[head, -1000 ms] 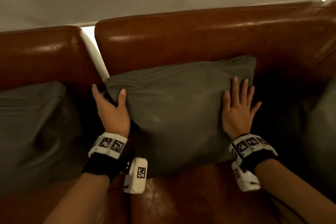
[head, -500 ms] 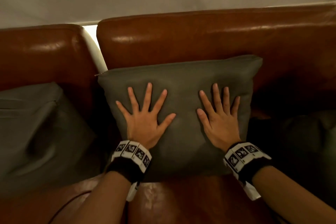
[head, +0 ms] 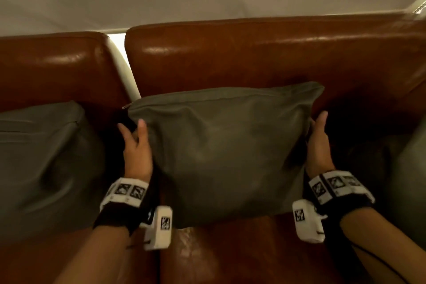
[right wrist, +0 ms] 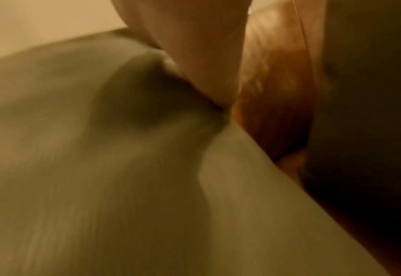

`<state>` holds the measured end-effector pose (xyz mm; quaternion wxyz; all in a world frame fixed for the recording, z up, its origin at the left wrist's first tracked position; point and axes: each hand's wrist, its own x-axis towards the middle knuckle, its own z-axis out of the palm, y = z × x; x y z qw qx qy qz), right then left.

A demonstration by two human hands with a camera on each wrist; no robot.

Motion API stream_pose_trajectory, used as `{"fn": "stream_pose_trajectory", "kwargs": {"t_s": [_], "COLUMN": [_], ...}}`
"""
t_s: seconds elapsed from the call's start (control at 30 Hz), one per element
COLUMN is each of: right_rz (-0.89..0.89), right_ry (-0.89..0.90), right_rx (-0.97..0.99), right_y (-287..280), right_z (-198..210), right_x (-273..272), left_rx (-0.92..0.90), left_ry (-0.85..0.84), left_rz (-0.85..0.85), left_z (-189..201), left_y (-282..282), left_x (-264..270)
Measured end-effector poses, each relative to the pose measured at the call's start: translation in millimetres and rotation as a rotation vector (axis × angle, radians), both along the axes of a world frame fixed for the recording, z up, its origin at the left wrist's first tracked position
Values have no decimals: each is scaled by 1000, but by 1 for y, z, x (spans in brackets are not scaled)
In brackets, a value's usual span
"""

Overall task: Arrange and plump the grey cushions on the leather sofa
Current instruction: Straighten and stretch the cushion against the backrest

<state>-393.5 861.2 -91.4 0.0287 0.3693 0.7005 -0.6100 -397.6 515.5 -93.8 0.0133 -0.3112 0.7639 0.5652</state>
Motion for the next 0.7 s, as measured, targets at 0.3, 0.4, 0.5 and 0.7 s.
{"fn": "stream_pose_trajectory", "kwargs": {"t_s": [0.3,0.4,0.5,0.7], "right_rz": [-196,-140,-77,199], "right_ry": [138,125,104,330], "right_rx": [-159,-22,66,840], "right_y": [17,25,41,-48], "right_z": [66,69,73,108], "right_x": [21,32,35,37], "left_rx": [322,304,332,269], "left_ry": [84,3,34,46], "left_rz": [187,116,77,59], "left_z": [55,56,76,78], "left_y": [-6,-16,-21,-23], "left_x": [22,32,36,51]}}
